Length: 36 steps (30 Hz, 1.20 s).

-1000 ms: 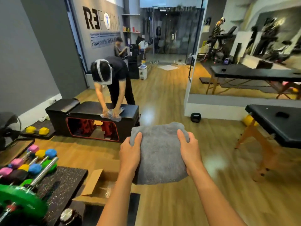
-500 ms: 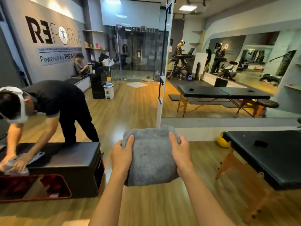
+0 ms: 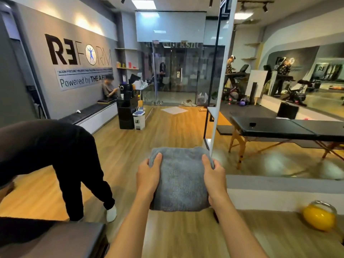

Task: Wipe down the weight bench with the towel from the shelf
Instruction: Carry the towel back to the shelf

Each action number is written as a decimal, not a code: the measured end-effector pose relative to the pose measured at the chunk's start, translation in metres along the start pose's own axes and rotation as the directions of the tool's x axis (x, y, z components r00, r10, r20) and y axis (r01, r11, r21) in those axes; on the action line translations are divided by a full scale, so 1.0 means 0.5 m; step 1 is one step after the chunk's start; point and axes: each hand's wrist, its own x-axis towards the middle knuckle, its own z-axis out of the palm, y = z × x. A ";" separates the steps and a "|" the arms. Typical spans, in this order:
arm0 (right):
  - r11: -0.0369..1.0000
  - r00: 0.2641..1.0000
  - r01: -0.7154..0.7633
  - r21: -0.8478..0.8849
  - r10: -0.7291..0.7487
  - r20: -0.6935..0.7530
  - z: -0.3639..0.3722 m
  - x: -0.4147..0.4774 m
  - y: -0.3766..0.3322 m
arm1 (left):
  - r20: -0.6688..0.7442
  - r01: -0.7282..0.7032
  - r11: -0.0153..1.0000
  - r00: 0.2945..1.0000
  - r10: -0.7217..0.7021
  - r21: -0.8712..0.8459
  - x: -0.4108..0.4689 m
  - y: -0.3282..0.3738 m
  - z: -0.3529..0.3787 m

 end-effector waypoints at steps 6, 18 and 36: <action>1.000 1.000 0.011 -0.008 -0.011 0.006 0.186 0.407 0.053 | -0.004 0.008 1.000 1.000 -0.009 -0.017 0.433 -0.053 0.121; 0.999 0.994 0.041 0.008 -0.040 -0.106 0.450 1.262 0.095 | 0.081 -0.025 0.999 0.996 0.029 -0.048 1.300 -0.081 0.470; 0.995 0.953 0.097 0.003 -0.092 -0.289 0.818 2.482 0.182 | 0.212 -0.116 0.992 0.969 0.124 -0.052 2.526 -0.110 0.993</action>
